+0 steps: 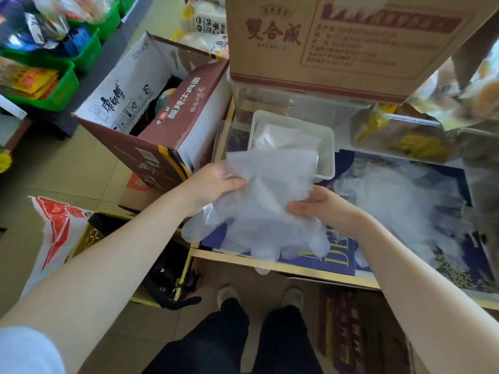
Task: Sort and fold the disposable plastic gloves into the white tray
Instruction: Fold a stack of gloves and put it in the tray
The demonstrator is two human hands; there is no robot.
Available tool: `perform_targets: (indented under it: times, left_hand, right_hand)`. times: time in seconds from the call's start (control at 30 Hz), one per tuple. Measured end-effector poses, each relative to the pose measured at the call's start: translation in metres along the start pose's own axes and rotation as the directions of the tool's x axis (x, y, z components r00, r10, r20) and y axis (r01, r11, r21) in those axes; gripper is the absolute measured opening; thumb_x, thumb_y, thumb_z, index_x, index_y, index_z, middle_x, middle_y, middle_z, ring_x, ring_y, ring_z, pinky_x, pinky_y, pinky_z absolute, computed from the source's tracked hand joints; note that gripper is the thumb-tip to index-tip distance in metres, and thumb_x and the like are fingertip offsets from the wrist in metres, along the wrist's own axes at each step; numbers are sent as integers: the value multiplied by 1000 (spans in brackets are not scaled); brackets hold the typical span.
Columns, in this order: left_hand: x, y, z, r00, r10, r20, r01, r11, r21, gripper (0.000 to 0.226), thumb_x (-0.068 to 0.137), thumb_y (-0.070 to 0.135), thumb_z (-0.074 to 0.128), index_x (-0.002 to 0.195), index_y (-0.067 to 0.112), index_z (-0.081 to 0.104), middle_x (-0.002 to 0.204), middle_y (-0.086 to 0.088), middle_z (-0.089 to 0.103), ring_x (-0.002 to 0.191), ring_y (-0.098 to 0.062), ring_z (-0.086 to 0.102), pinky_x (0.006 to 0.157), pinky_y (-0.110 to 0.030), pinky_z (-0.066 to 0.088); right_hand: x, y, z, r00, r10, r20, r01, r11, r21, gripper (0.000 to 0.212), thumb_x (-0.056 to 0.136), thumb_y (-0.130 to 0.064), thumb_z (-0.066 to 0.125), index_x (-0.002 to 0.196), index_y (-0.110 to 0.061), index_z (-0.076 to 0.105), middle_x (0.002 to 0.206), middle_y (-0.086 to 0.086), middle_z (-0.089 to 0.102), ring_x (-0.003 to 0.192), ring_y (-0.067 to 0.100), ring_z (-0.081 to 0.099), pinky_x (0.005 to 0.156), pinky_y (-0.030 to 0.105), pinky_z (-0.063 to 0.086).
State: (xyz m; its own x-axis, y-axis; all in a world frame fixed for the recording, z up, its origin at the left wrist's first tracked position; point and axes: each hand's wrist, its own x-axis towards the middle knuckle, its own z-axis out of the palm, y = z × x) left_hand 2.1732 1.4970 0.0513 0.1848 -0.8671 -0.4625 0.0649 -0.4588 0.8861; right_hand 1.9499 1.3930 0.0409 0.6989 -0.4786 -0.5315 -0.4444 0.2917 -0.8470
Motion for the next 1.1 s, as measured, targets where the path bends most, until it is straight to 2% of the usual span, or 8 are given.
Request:
perform_targets:
  times: [0.17,0.37,0.5,0.6,0.73,0.8,0.93,1.1]
  left_hand:
    - [19,-7,-5,999,-30,36,32,998,-59,23,86,15,63,108,20,62,107,-1,70,95,-14,68,81,-29,53]
    - [28,-14,-16,990,-97,98,65,954,291,7,84,26,66,91,25,65,79,14,71,76,-3,66,77,-26,49]
    - [43,-20,-12,993,81,-85,-74,993,87,11,84,18,66,89,27,64,75,16,70,73,-3,65,70,-19,50]
    - [48,-23,-9,975,43,-217,-92,971,-222,11,80,20,64,71,25,66,55,8,62,51,-10,55,47,-19,43]
    - [48,-32,-10,994,30,106,54,709,-703,49,64,48,76,104,21,69,94,-2,72,85,-17,68,68,-28,55]
    - [50,-41,-5,989,27,148,72,779,-623,82,53,49,85,122,16,56,110,-5,68,101,-19,66,77,-32,55]
    - [45,-44,18,986,-62,-154,4,936,-351,36,81,18,70,114,22,57,121,-5,63,112,-18,59,104,-41,42]
    - [38,-34,31,932,76,-355,-131,983,-133,34,90,14,60,102,45,52,120,1,59,107,-7,59,95,-26,46]
  right_hand:
    - [14,6,-5,993,59,-98,-47,991,122,9,86,-10,62,95,-8,65,86,5,72,74,17,68,69,26,57]
    - [21,6,-14,991,109,-78,-81,951,300,11,81,-11,60,91,-11,64,77,2,72,64,11,68,56,22,54]
    - [25,11,-20,992,122,2,-118,952,282,11,77,-3,60,87,-7,64,71,1,72,61,11,68,54,21,53]
    - [34,19,-16,993,76,-89,-50,963,265,10,86,-1,56,89,-5,64,72,0,72,64,10,68,57,18,52]
    - [40,21,-14,987,51,-151,15,912,409,17,85,-6,56,100,-1,62,78,5,72,68,15,69,62,23,55]
    - [42,19,-13,985,69,-159,7,901,435,19,84,-10,57,100,-1,61,79,5,72,68,15,68,64,23,55]
    - [42,17,-9,983,73,-167,19,871,490,14,92,-1,48,97,-5,60,74,1,72,64,9,68,57,18,52]
    - [40,13,-3,973,59,-223,73,837,542,18,96,-5,43,94,-11,61,71,-3,71,62,6,67,55,15,50]
